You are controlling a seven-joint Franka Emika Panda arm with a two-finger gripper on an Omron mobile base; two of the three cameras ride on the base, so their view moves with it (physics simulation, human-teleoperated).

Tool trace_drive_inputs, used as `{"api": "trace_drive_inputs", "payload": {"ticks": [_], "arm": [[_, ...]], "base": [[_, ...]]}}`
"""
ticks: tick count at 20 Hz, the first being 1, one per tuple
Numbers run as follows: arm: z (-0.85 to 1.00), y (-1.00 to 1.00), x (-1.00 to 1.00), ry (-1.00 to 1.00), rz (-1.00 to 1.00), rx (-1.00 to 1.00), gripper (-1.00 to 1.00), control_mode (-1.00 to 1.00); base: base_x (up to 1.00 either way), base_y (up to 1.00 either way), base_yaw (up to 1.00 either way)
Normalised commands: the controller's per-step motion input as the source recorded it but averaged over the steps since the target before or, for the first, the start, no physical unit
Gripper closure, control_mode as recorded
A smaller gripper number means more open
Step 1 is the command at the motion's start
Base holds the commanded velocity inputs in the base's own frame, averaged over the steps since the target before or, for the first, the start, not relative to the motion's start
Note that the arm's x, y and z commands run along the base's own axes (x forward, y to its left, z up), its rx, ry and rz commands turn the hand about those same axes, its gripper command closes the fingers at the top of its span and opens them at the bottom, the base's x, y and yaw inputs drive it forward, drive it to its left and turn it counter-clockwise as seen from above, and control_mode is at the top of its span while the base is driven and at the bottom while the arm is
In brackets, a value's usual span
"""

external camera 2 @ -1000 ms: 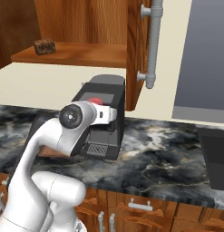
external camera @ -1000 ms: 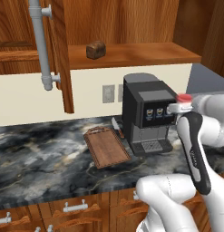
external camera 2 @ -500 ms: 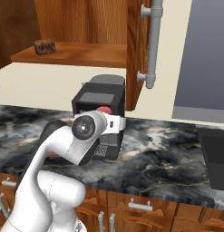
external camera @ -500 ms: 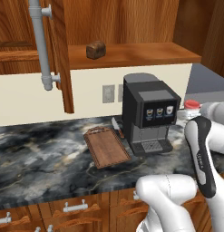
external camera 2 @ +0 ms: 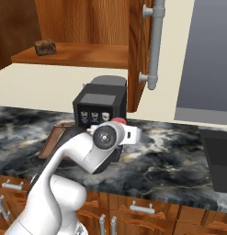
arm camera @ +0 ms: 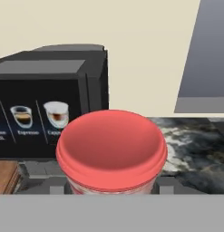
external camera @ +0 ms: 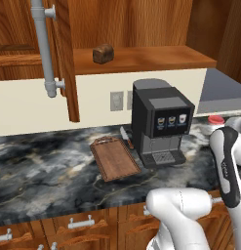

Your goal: Pick the bread, place it on the cutting board, pick the jam, place it on the counter, and close the cabinet.

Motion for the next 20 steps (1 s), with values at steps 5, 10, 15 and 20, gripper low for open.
{"api": "trace_drive_inputs", "payload": {"ticks": [5,10,15,20], "arm": [[-0.38,-0.46,0.00,0.05,0.00,0.00,1.00,-1.00],[-0.42,-0.36,0.00,0.05,0.00,0.00,1.00,-1.00],[-0.43,-0.29,0.06,0.06,0.00,0.00,1.00,-1.00],[-0.43,-0.26,0.10,0.05,0.00,0.00,1.00,-1.00]], "base": [[0.00,0.00,0.00],[0.00,0.00,0.00],[0.00,0.00,0.00],[0.00,0.00,0.00]]}}
